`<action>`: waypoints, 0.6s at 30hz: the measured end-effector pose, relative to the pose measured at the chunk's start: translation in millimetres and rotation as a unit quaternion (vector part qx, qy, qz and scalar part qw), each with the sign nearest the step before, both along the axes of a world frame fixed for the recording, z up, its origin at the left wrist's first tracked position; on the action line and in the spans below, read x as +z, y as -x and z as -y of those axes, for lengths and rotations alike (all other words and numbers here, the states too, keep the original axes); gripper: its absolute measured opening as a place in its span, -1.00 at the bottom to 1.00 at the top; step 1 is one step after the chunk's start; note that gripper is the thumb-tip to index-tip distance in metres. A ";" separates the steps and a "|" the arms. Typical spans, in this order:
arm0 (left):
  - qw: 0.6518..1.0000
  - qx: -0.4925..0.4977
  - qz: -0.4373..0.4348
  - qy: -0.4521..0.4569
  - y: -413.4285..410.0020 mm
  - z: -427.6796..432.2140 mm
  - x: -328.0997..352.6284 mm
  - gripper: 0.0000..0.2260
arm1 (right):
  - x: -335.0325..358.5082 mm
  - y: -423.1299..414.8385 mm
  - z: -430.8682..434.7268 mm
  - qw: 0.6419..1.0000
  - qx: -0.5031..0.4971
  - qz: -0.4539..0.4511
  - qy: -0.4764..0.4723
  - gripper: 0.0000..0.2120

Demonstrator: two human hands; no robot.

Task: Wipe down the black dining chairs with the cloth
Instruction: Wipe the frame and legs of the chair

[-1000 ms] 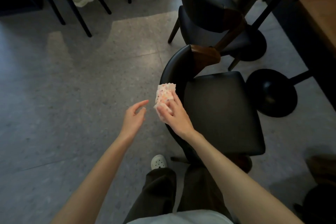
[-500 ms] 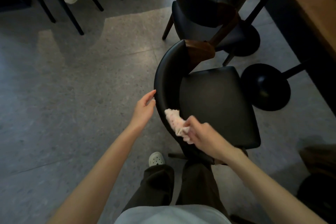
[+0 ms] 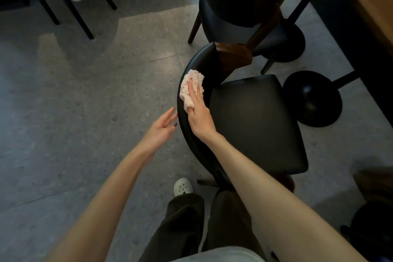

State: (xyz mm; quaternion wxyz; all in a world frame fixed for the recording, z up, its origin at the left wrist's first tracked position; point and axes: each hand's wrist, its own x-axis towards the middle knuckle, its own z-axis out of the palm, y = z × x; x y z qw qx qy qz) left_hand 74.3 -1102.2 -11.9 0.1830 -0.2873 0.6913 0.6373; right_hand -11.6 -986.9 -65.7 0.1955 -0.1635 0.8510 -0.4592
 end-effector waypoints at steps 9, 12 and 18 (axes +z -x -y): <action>0.999 -0.015 -0.022 0.025 -0.9 -5.7 3.1 -0.41 | 36.1 -65.1 -106.0 0.977 0.201 0.066 -0.013 -0.29; 0.999 0.000 -0.023 0.047 4.0 -4.1 6.4 -0.51 | 60.6 -46.5 -124.7 0.972 0.184 0.134 -0.050 -0.47; 0.993 -0.004 -0.055 0.108 31.4 3.0 15.1 -0.59 | 60.8 25.8 -96.1 0.989 -0.053 0.093 0.100 -0.58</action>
